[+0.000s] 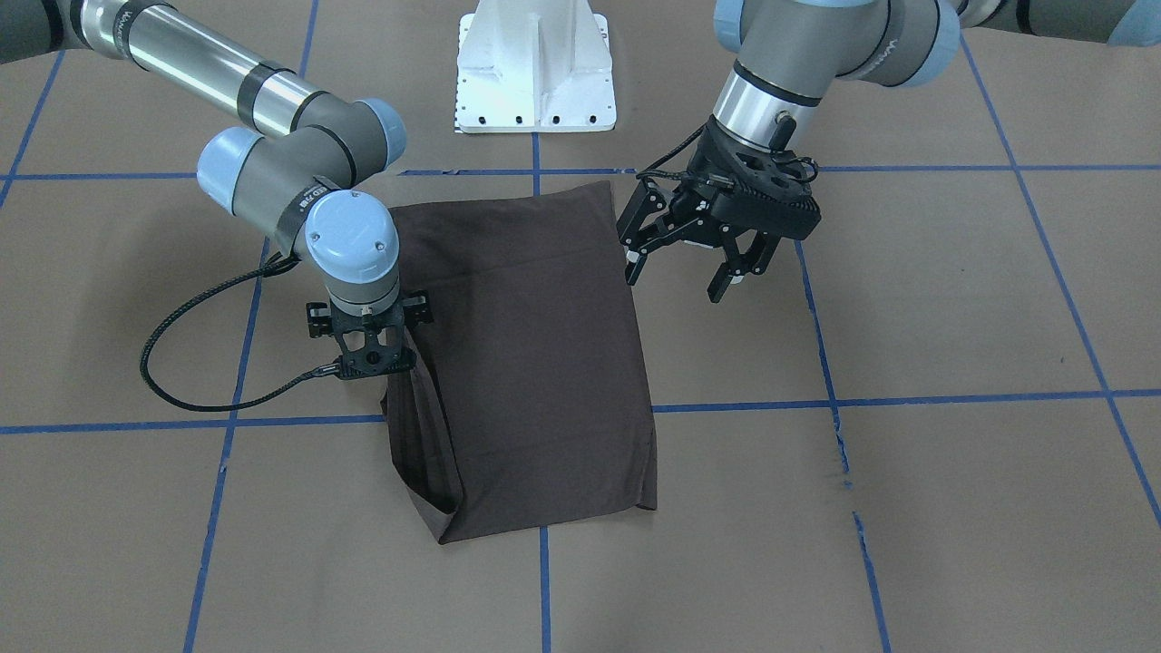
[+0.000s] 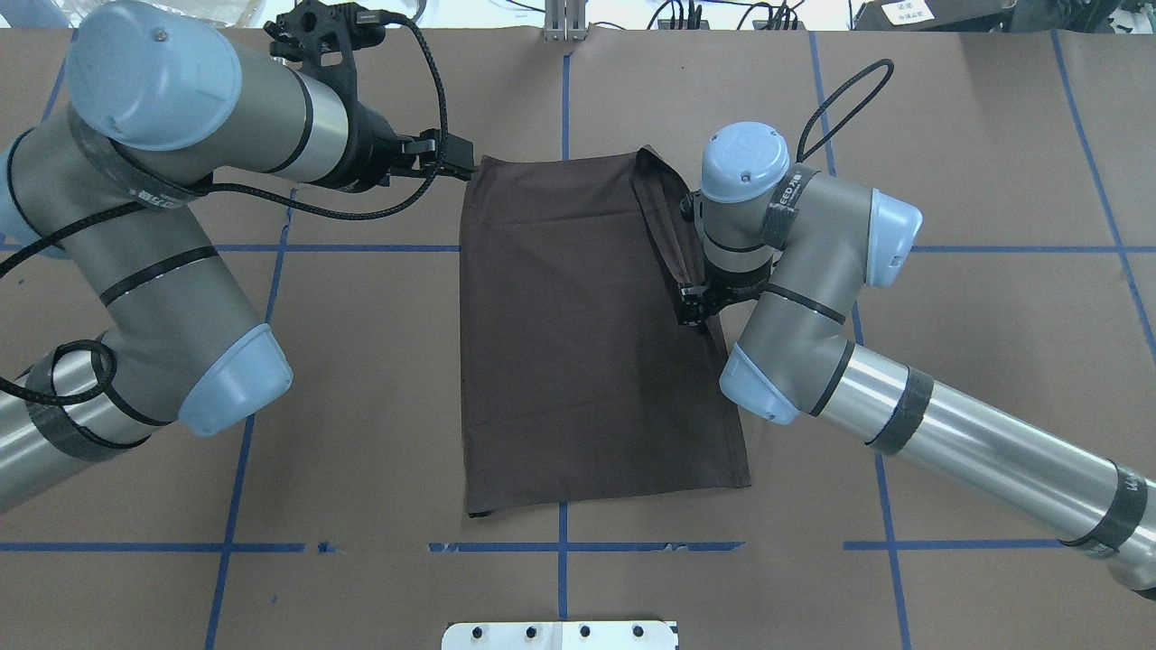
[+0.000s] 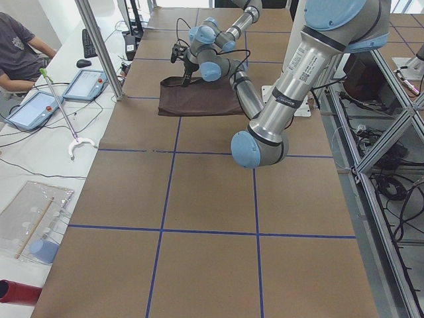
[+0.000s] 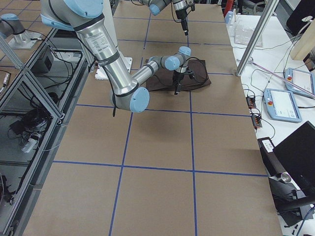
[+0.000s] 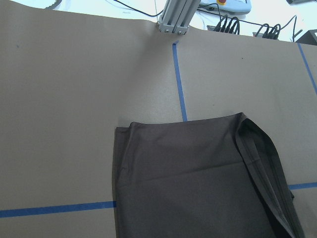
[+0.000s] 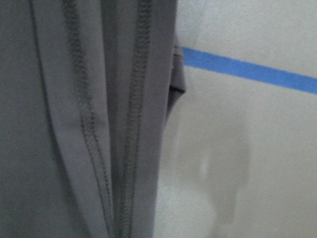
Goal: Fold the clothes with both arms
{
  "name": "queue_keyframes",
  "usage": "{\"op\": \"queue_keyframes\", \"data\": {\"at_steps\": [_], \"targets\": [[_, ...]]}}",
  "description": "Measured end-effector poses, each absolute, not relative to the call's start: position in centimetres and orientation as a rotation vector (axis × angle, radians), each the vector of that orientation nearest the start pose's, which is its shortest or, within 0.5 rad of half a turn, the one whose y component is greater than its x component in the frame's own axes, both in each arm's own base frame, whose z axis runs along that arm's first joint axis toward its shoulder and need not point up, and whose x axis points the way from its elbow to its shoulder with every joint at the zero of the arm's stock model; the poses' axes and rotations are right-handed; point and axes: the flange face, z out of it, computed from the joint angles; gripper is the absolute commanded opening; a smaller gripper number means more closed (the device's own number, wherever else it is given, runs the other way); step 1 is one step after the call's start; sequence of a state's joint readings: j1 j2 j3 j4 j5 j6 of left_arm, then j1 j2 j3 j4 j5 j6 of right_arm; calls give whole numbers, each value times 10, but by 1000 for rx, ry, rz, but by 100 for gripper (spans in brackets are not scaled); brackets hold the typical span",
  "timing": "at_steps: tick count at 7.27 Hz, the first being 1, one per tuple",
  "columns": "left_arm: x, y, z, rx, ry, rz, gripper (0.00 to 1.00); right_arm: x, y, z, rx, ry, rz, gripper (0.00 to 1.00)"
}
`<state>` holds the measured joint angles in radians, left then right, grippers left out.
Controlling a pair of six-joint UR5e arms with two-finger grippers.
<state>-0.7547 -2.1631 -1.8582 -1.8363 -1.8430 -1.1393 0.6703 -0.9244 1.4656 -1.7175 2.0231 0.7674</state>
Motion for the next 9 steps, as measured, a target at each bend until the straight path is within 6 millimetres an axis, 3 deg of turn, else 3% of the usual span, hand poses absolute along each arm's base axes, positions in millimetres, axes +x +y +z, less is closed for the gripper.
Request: {"op": "queue_keyframes", "data": {"at_steps": [3,4,6,7,9], "targets": [[376,-499,162,435,1078,-130,100,-481,-536,360,-64,-562,-225,100],[376,-499,161,436,1079,-129,100,-469,-545,357,-55,-570,-220,100],[376,-499,160,435,1080,-128,100,-458,-564,332,-9,-611,-218,100],[376,-499,161,435,1079,-127,100,-462,-576,316,21,-635,-216,100],[375,-500,162,437,1075,-125,100,-490,-613,289,65,-670,-212,100]]}}
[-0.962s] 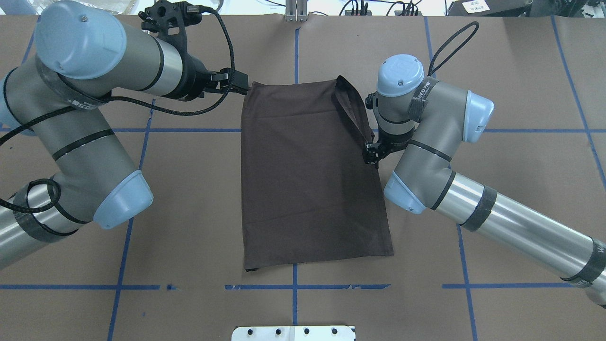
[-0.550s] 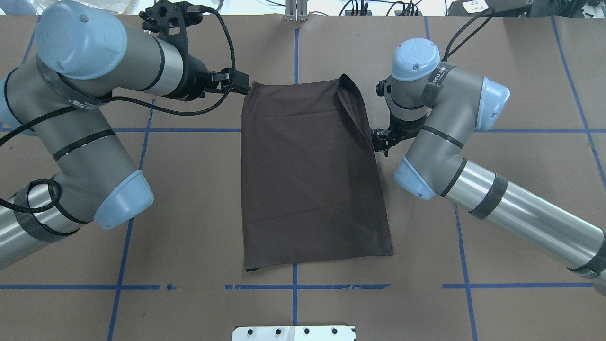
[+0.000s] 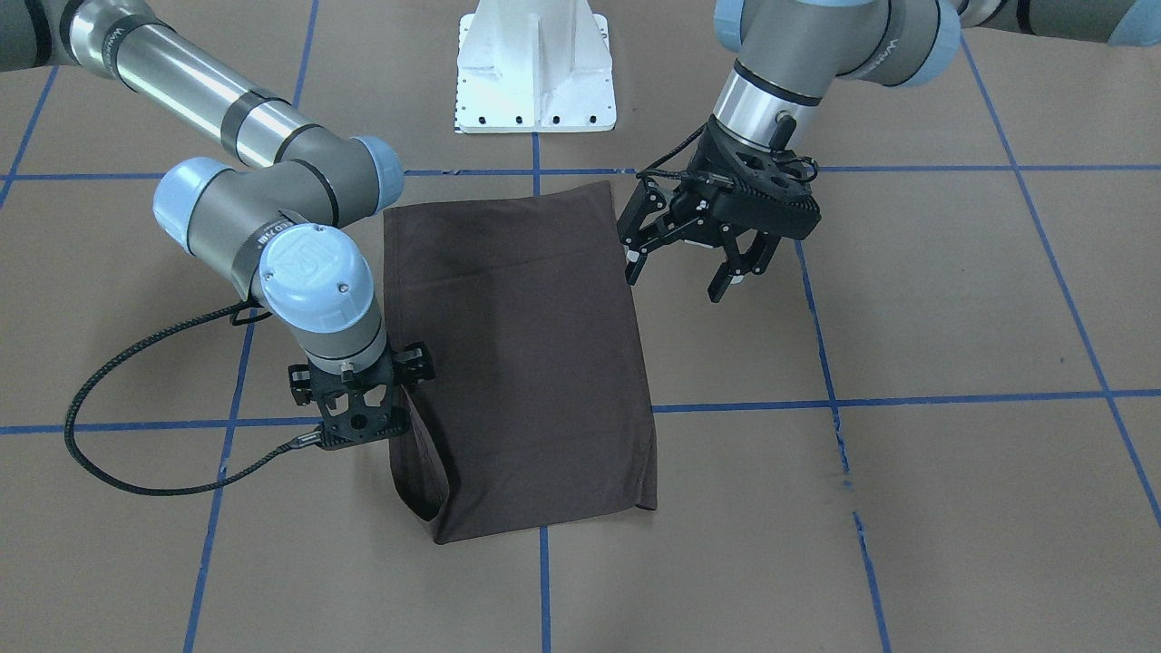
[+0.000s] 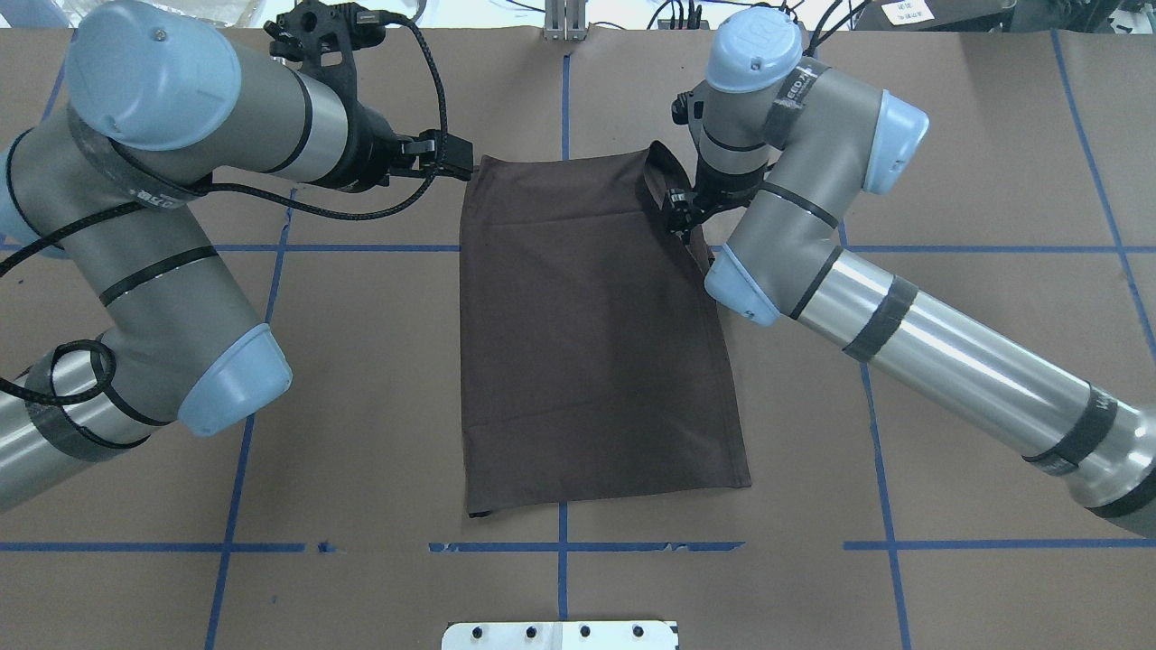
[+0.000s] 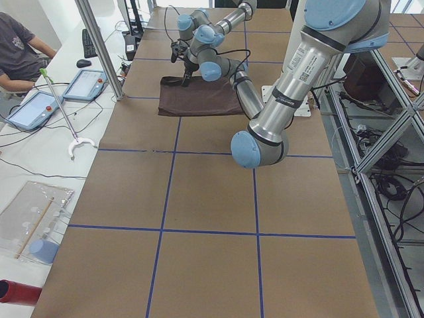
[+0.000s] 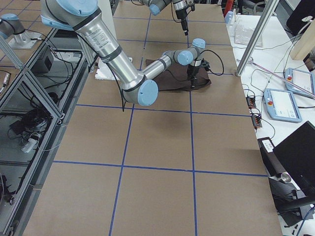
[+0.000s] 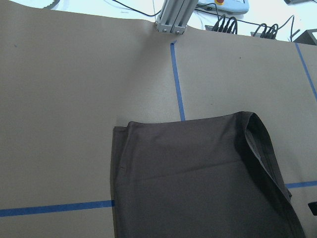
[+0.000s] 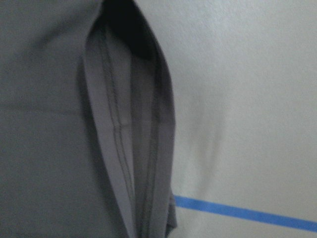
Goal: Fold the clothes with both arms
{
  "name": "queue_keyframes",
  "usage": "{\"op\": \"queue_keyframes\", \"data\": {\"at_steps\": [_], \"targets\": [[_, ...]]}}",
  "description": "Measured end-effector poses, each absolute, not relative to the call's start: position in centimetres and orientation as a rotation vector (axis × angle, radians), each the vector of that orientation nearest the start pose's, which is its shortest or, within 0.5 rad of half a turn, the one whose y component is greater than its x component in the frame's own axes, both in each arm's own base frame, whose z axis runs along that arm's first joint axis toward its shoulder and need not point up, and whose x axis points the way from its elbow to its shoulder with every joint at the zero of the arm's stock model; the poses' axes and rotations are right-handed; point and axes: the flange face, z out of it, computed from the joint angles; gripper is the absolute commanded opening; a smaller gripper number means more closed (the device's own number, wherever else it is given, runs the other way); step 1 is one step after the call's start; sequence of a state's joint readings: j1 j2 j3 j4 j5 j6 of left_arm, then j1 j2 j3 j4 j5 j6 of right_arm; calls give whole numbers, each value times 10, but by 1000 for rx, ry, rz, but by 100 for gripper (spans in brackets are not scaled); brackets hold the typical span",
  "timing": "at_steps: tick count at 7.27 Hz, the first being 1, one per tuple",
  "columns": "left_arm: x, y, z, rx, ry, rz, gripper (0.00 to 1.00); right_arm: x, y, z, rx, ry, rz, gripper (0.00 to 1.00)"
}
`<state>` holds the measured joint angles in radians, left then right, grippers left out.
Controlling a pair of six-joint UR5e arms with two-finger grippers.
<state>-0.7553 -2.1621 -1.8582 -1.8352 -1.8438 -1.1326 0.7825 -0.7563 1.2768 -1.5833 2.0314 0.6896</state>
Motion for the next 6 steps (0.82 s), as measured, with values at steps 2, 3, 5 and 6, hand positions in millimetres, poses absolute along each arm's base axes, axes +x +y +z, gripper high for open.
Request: {"op": "queue_keyframes", "data": {"at_steps": [2,3,5,6], "targets": [[375,-500,163,439,1074,-125,100,-513,-639,277,110,-695,-218,100],[374,-500,163,439,1073,-125,100,-522,-650,277,129,-695,-218,100],[374,-500,163,440,1074,-125,100,-534,-661,284,149,-668,-215,100],[374,-500,162,440,1075,-125,100,-536,-663,291,151,-658,-214,100]]}}
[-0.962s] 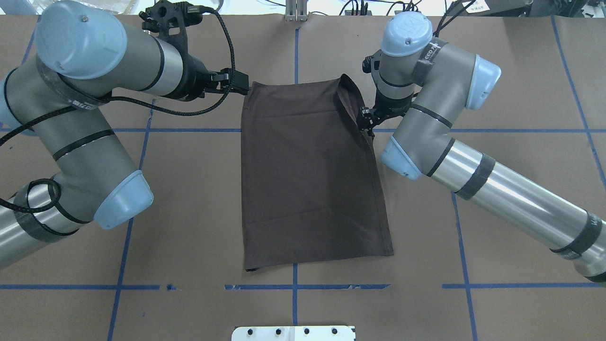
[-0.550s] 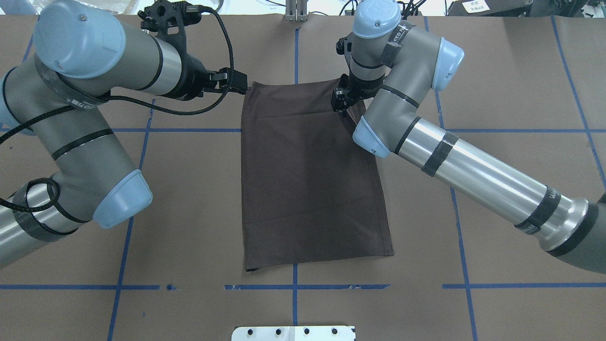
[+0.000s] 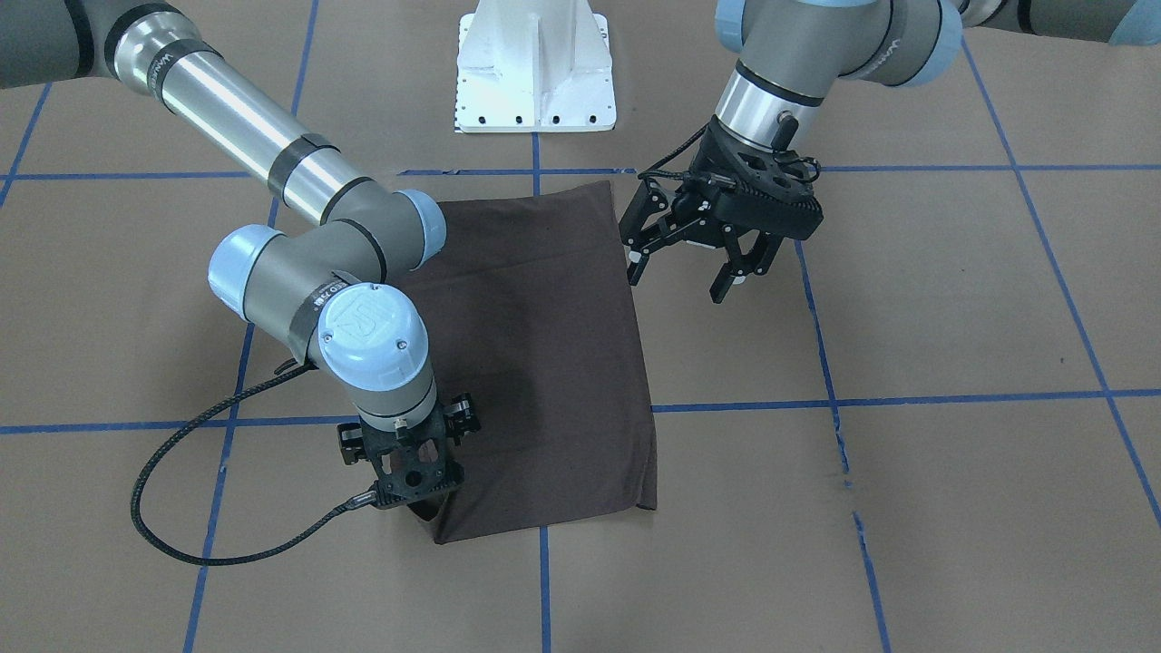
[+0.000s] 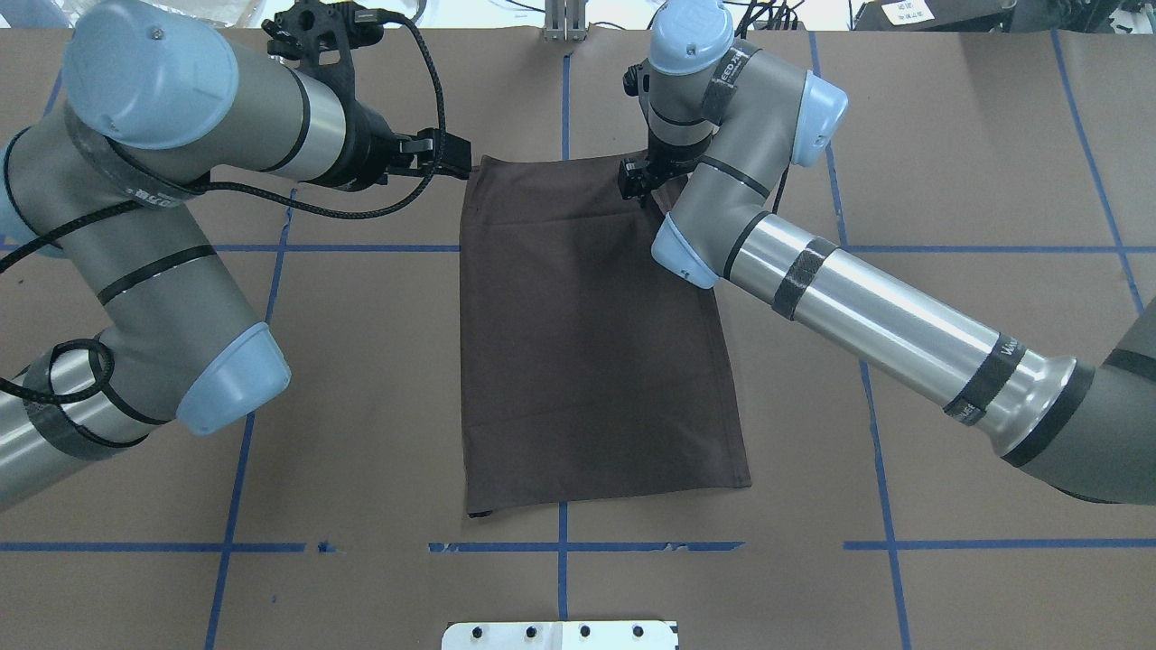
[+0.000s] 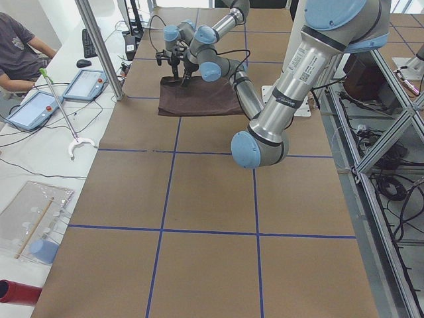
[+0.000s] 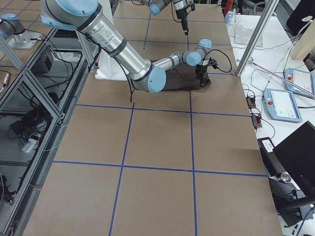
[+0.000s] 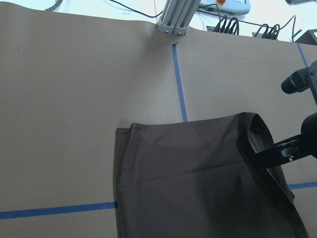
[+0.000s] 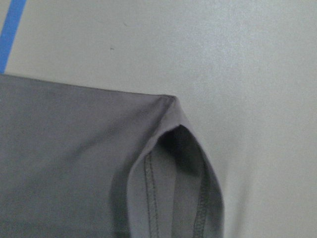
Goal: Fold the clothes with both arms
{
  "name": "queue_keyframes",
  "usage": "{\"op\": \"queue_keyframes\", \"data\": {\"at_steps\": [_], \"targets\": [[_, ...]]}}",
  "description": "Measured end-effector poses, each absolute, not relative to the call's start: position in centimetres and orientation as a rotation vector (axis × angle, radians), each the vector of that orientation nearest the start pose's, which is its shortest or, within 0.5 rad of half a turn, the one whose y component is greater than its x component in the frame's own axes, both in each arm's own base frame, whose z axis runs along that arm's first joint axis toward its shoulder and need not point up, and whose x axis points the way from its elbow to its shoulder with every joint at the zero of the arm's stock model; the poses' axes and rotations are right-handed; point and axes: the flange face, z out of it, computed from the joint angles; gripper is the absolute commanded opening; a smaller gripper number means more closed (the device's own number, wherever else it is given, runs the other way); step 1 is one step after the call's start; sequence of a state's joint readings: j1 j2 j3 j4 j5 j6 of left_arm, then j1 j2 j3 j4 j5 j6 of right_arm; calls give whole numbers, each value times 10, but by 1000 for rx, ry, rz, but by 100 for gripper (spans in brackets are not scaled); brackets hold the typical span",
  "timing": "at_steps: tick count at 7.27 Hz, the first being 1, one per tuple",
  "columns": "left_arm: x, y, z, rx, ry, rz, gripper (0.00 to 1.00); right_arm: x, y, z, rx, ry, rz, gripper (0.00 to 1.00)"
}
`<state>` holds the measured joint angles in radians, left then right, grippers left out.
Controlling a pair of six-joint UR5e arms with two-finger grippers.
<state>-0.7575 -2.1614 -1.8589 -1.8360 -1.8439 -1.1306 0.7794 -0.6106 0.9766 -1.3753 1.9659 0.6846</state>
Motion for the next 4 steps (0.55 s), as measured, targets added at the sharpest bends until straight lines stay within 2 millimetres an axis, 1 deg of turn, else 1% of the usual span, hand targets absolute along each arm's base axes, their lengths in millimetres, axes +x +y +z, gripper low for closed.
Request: {"op": "queue_keyframes", "data": {"at_steps": [2,3,4], "targets": [[375,-499,162,423,1085,-113,100,-537,-666,305,148,-636,-207,100],[374,-498,162,416,1090,-108,100,-534,-669,311,145,-628,-200,100],[375,-498,161,412,1092,-106,100,-526,-675,317,145,-621,-192,100]]}}
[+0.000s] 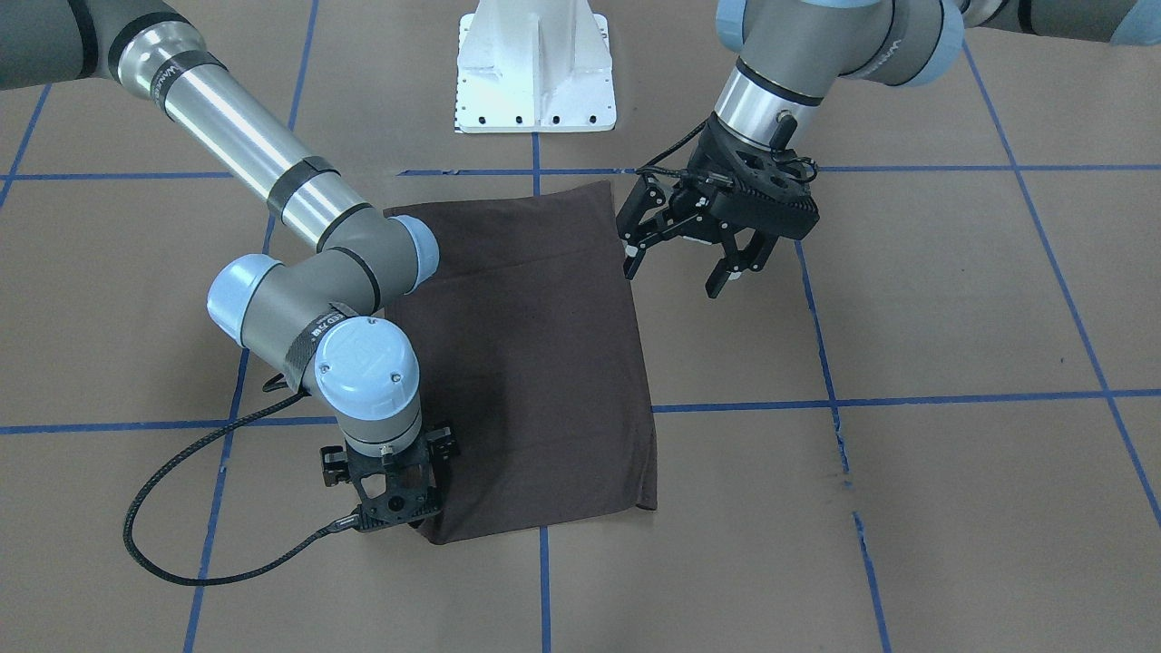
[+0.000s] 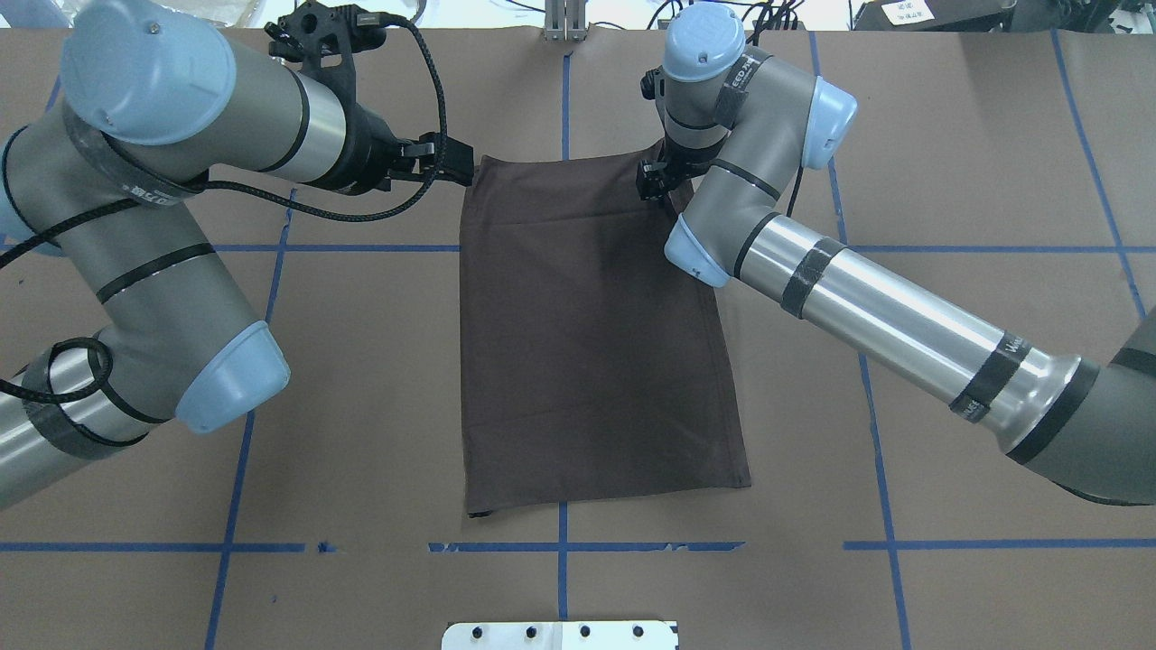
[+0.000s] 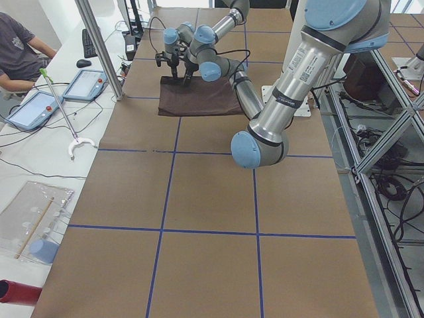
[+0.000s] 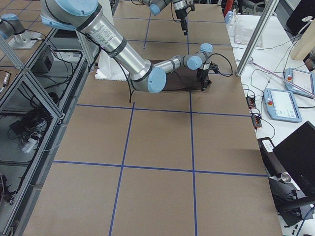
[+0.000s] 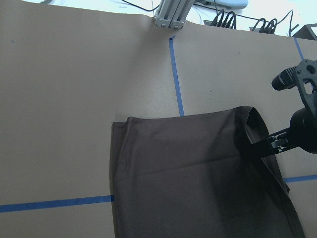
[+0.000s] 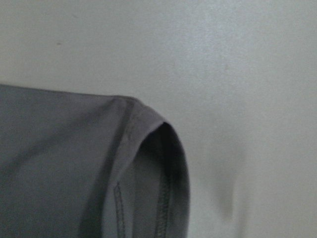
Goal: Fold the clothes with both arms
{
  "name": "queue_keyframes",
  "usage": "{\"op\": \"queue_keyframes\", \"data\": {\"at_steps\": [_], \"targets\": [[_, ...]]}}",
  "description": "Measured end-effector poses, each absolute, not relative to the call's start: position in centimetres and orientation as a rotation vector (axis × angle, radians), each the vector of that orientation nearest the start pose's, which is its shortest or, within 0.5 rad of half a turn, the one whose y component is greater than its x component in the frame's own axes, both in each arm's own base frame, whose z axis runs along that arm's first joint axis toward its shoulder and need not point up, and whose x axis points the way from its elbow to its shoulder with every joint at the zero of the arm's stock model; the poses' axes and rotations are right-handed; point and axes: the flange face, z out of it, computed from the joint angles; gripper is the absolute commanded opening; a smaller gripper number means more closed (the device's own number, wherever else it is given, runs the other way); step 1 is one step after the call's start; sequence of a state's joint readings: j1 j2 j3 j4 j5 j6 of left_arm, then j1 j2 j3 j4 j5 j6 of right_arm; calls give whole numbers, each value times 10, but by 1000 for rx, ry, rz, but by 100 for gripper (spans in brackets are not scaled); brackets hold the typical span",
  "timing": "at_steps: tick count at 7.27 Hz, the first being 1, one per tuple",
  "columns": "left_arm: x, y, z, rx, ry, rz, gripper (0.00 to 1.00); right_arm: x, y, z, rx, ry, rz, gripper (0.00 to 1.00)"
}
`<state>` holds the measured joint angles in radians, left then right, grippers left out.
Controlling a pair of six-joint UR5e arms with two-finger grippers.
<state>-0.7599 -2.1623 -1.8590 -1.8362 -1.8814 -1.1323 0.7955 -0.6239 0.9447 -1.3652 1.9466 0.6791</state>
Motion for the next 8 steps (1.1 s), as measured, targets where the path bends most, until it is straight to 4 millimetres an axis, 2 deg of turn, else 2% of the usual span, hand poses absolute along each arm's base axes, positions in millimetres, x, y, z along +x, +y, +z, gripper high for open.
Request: {"op": "queue_keyframes", "data": {"at_steps": [3,5,7,8], "targets": [[376,-497,160,408,1096,-107,100,-499,-690,334,148,-607,-188,100],[377,-495,169,384,1095,-102,100,-479,-695,315,152,-666,-185,100],[380,-478,192,191,1133,-150,100,-452,-674,300,131,-746,-190,100],[386,-466,199,98,1144,-211,100,-432,-652,300,115,-763,-175,100]]}}
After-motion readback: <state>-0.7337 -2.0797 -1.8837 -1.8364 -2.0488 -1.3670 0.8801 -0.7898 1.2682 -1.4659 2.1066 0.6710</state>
